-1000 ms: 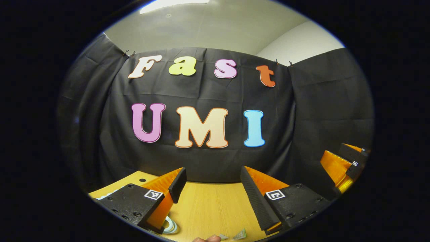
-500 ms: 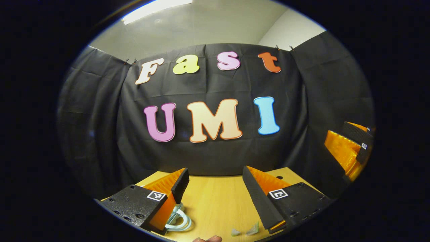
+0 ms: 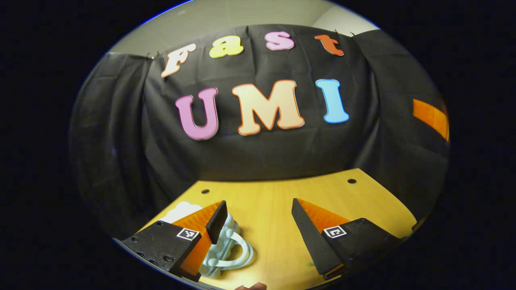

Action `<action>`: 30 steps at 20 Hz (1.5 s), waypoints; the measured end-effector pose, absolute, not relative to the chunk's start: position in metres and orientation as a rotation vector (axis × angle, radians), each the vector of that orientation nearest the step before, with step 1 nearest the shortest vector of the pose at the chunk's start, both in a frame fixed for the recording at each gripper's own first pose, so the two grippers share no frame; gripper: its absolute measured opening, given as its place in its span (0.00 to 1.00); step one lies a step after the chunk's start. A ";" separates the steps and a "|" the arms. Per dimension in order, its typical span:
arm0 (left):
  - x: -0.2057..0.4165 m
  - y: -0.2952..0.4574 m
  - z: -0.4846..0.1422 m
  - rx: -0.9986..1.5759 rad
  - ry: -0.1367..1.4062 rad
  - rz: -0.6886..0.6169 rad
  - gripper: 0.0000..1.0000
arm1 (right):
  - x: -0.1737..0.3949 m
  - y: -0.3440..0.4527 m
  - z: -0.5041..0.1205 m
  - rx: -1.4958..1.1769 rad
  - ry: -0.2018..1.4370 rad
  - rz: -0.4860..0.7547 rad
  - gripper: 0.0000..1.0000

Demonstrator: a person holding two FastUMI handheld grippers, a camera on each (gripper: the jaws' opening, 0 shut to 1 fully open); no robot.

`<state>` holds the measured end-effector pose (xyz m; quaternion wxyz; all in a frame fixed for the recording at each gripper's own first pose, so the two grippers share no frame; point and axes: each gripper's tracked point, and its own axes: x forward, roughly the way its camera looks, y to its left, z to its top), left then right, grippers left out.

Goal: First open the suitcase, pack the skin care products into it, and then close the suitcase.

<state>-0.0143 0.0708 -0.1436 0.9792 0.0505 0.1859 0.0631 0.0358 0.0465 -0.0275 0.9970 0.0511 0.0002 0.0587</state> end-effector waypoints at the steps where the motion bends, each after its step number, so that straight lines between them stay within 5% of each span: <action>1: -0.018 0.078 -0.161 0.077 0.433 0.117 0.96 | 0.036 0.053 -0.027 0.083 0.004 0.117 0.98; 9: -0.029 0.126 -0.275 0.095 0.781 0.170 0.96 | 0.033 0.079 -0.027 -0.049 0.030 0.094 0.98; 13: -0.029 0.130 -0.303 0.105 0.869 0.151 0.83 | 0.032 0.072 -0.036 -0.054 0.066 0.055 0.98; 19: -0.022 0.140 -0.349 0.025 1.010 0.153 0.83 | 0.030 0.060 -0.048 -0.075 0.105 0.011 0.98; 23: -0.026 0.141 -0.365 -0.030 1.073 0.161 0.71 | 0.029 0.054 -0.058 -0.089 0.135 -0.006 0.98; 26: -0.028 0.144 -0.371 -0.038 1.105 0.172 0.36 | 0.028 0.049 -0.068 -0.089 0.162 -0.012 1.00; 30: -0.027 0.141 -0.355 -0.099 1.134 0.153 0.18 | 0.027 0.047 -0.076 -0.064 0.185 -0.004 0.98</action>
